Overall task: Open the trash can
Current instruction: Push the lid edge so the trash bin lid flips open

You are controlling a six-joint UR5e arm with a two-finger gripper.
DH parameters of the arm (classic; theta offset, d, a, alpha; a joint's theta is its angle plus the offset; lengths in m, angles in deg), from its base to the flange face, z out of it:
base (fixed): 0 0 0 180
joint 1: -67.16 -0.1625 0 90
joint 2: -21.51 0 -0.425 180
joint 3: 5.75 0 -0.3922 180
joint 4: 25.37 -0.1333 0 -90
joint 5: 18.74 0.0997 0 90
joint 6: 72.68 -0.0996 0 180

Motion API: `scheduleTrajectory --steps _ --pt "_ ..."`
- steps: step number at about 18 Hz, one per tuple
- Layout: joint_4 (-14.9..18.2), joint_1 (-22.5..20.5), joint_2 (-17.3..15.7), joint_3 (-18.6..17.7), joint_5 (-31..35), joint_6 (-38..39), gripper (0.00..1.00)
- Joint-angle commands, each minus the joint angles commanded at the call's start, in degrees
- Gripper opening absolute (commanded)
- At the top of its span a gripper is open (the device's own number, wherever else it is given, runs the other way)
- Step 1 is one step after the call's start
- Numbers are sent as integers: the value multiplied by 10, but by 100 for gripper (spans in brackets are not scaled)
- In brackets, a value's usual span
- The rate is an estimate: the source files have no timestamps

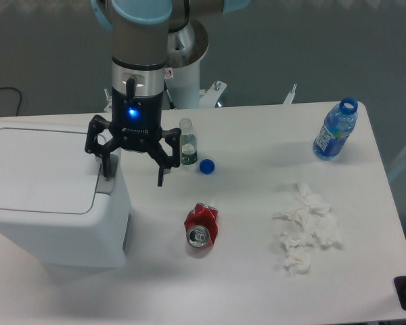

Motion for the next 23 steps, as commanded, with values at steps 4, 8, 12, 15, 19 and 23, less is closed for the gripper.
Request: scheduleTrajectory --steps 4,8,12,15,19,23 --pt "0 0 2 -1 0 -1 100" --pt "0 0 4 -1 1 -1 100" --pt "0 0 4 -1 1 -1 100" --pt "0 0 3 -1 1 -1 100" --pt "1 -6 2 2 -10 0 100" --pt "1 -15 1 3 -27 -1 100"
